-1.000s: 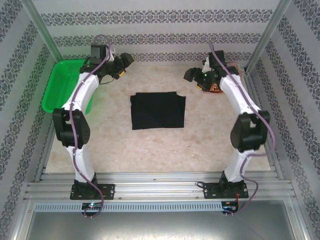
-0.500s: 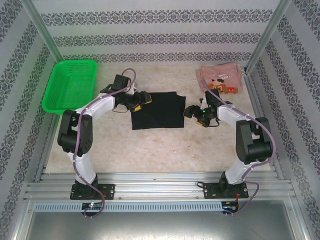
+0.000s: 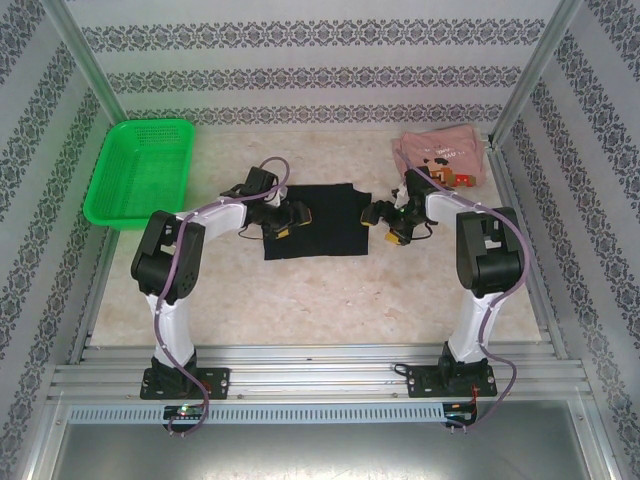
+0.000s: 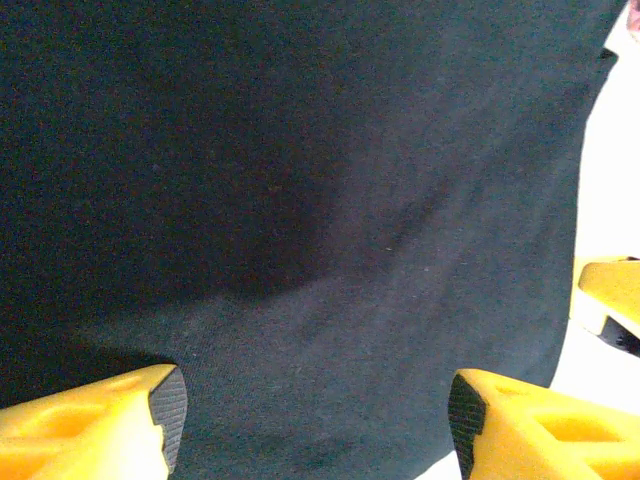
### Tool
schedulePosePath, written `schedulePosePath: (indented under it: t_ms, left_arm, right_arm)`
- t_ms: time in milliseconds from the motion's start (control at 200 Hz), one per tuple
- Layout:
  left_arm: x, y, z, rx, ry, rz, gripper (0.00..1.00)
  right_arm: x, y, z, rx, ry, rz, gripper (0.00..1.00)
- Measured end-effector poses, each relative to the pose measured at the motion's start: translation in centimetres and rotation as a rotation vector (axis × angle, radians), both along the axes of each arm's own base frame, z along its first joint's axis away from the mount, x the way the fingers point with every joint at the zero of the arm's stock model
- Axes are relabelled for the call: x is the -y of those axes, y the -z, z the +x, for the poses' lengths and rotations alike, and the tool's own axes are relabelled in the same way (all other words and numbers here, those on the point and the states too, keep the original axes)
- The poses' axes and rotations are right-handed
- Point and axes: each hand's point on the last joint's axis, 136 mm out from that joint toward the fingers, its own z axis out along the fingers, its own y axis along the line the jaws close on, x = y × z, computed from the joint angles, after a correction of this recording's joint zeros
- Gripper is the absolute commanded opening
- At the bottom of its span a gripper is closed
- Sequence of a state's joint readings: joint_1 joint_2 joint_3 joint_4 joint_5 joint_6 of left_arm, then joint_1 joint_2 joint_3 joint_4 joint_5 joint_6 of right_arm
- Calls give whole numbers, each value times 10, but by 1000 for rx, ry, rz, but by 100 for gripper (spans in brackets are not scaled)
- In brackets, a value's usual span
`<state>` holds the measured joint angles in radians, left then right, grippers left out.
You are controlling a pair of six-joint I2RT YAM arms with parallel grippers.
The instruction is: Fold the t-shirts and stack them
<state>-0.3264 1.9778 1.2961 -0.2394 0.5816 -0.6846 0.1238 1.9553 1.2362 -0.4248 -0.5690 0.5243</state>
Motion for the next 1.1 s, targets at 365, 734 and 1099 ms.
schedulePosePath:
  t_ms: [365,734,1099]
  left_arm:
    - [-1,4,0,11,17,16,70]
    - [-1,4,-1,21,37,20,69]
    - [0,5,-2,25,52,22,69]
  right_arm:
    - [-19,-7,8,70,-42,-11,86]
    - [-47,-25,2,159,-152,-16,84]
    - [-41,-10,-10,102,-199,-131,84]
